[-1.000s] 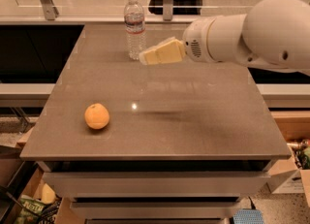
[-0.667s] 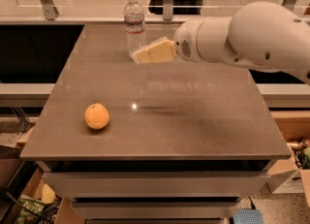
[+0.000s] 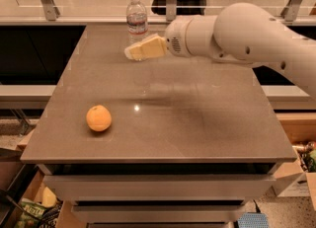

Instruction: Move water bottle near orange

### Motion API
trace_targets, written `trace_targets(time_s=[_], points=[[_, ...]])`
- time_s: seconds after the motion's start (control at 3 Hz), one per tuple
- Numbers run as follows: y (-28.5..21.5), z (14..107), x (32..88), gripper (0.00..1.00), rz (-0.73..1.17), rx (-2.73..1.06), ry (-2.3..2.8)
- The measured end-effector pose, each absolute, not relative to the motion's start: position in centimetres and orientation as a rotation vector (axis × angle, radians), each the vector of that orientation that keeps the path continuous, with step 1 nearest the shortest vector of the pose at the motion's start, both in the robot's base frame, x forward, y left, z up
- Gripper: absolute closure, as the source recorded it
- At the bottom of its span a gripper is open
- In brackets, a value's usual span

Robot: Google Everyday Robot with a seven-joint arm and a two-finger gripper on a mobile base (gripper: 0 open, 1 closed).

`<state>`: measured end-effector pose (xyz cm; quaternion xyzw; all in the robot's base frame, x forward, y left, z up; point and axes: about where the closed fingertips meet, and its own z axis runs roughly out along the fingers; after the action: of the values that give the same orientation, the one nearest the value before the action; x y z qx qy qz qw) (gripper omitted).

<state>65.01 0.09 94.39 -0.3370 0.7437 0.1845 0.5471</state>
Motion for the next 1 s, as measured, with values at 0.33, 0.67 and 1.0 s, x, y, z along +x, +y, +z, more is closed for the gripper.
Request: trace_targets(time_s=[0.33, 0.67, 1.0], points=[[1.5, 94.4, 66.6, 0.00, 0.452, -0.820, 1.734], [3.4, 94.1, 68.1, 0.00, 0.477, -0.847, 1.708], [3.6, 94.1, 68.2, 0.00, 0.479, -0.847, 1.706]])
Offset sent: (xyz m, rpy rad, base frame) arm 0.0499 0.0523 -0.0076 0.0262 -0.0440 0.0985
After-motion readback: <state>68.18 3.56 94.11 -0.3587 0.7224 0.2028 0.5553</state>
